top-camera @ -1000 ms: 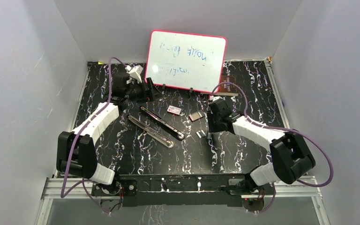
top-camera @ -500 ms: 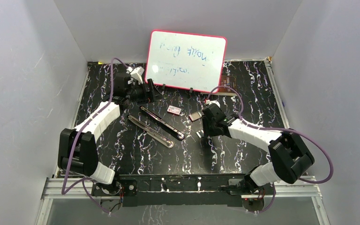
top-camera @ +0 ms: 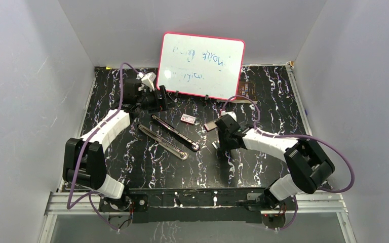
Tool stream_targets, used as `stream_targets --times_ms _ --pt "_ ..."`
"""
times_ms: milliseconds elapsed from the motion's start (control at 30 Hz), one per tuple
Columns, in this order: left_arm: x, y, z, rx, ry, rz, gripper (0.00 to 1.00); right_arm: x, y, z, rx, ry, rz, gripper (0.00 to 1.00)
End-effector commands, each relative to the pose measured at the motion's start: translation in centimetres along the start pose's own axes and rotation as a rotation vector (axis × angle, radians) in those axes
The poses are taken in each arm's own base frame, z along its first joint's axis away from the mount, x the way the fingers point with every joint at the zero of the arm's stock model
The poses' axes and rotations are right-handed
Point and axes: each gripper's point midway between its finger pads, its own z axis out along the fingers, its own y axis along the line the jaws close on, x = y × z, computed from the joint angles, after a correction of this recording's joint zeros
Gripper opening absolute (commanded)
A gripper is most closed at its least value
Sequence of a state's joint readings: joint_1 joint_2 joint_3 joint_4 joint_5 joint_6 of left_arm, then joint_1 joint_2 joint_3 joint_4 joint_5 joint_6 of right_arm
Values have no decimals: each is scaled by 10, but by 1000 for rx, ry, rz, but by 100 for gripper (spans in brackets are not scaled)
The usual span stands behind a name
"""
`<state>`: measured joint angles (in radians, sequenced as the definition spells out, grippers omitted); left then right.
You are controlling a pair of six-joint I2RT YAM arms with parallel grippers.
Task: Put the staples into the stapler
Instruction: Pick up the staple from the center of the board.
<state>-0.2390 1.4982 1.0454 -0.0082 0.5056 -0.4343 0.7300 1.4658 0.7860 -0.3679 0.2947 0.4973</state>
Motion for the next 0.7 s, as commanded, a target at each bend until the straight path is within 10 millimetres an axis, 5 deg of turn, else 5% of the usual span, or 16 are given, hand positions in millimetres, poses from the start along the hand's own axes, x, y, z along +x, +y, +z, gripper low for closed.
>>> stream_targets --times_ms 0,300,667 --pt "-6 -9 -4 28 -11 24 79 6 -7 6 49 8 8 47" --pt "-5 -9 -4 25 -9 28 79 10 -15 8 93 18 13 44" --pt "-6 -9 -3 30 -9 26 79 10 -15 8 92 12 27 25"
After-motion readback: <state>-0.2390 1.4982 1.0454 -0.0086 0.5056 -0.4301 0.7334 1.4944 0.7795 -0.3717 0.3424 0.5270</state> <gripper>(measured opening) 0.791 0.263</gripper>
